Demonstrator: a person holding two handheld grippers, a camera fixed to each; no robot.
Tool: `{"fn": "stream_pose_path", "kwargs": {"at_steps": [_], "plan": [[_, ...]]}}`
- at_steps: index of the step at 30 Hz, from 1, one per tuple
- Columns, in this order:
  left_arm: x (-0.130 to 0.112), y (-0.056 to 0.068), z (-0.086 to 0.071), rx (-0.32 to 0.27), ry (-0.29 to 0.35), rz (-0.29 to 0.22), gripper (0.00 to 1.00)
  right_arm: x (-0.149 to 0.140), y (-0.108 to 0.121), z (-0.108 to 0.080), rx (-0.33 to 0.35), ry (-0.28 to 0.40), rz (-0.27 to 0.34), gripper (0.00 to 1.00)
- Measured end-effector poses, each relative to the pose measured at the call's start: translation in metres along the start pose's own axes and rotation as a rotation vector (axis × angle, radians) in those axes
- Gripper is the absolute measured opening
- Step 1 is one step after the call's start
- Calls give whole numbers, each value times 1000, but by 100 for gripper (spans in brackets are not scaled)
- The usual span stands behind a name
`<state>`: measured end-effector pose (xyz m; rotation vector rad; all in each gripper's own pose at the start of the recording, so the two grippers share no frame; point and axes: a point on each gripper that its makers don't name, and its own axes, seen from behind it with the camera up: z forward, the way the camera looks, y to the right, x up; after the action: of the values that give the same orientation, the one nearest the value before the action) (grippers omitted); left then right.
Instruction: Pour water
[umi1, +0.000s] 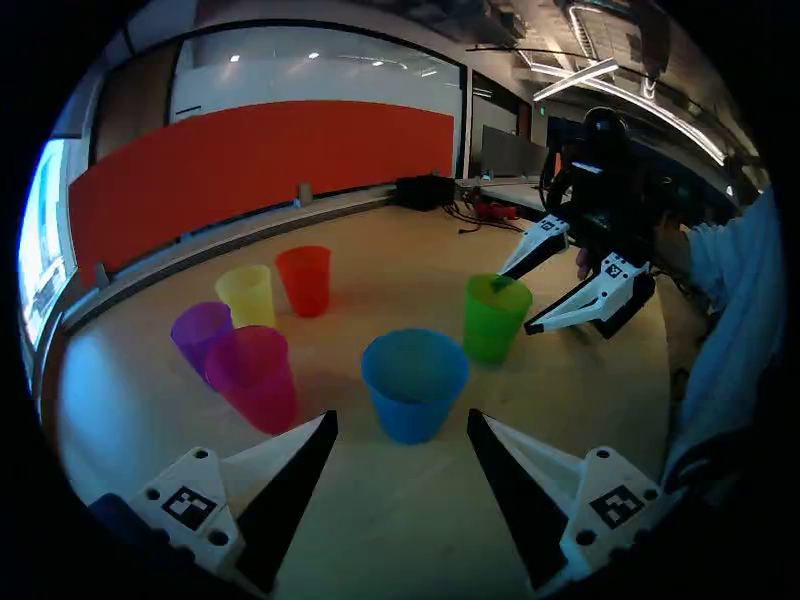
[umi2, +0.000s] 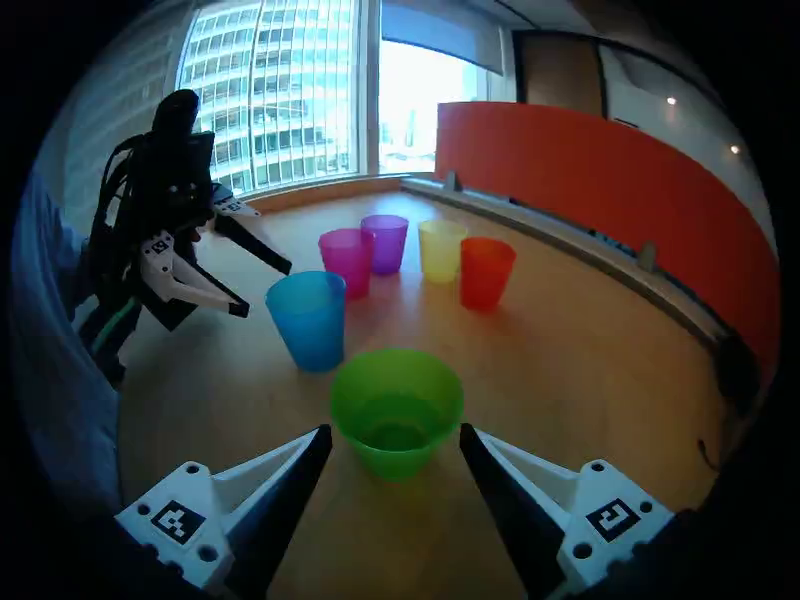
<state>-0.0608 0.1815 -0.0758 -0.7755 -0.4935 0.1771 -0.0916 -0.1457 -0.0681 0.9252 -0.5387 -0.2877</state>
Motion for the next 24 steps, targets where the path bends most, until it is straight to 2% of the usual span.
{"fn": "stream_pose_path", "kwargs": {"at_steps": [6, 15, 24], "plan": [[1, -10, -12, 42, 22, -6, 96, -2, 9, -19, -45, 17, 20, 99], [13, -36, -36, 126, 94, -56, 96, 1, 21, -51, -127, 66, 54, 99], [37, -65, -55, 226, 176, -49, 96, 15, 33, -68, -206, 140, 93, 99]]}}
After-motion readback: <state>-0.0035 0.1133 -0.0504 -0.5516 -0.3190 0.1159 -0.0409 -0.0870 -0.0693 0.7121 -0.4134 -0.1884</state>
